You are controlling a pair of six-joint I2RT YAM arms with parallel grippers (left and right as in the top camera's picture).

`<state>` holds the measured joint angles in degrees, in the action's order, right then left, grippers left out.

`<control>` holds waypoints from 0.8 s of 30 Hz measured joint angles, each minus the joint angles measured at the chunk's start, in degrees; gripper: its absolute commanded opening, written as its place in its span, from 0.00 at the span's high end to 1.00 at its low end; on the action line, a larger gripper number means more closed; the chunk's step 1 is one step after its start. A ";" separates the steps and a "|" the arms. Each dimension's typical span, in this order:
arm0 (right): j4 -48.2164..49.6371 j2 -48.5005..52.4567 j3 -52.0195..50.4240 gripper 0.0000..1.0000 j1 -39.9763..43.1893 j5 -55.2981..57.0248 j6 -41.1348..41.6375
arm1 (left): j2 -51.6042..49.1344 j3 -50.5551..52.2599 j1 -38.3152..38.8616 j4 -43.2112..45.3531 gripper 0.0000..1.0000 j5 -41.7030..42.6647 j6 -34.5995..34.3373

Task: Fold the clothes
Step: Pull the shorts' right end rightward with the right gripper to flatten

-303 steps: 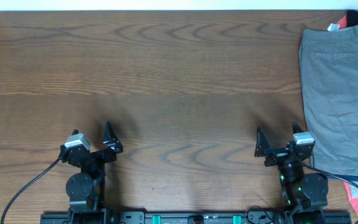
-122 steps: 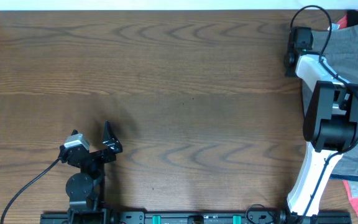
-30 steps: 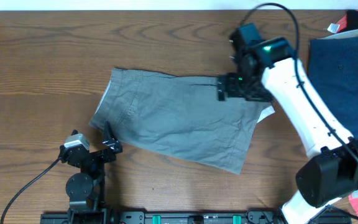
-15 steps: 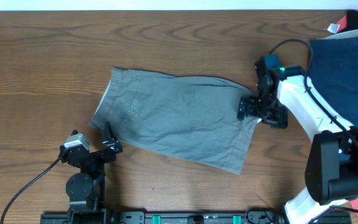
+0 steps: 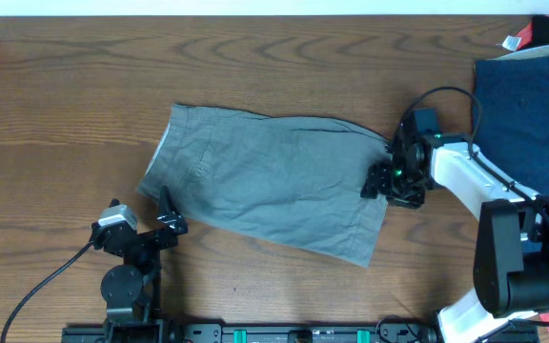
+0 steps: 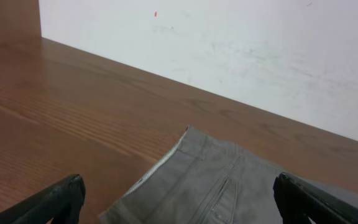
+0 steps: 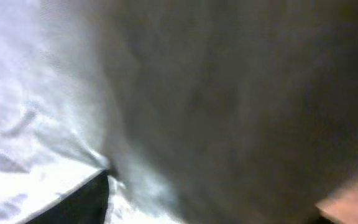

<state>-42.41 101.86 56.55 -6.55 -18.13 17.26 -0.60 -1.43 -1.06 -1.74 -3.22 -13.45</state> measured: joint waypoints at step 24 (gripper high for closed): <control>5.73 -0.24 7.41 0.99 10.51 -1.14 -4.57 | 0.00 0.00 0.00 0.02 0.02 0.00 0.00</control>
<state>-36.69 101.62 63.96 3.97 -19.27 12.69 -0.60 -1.43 -1.06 -1.72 -3.22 -13.45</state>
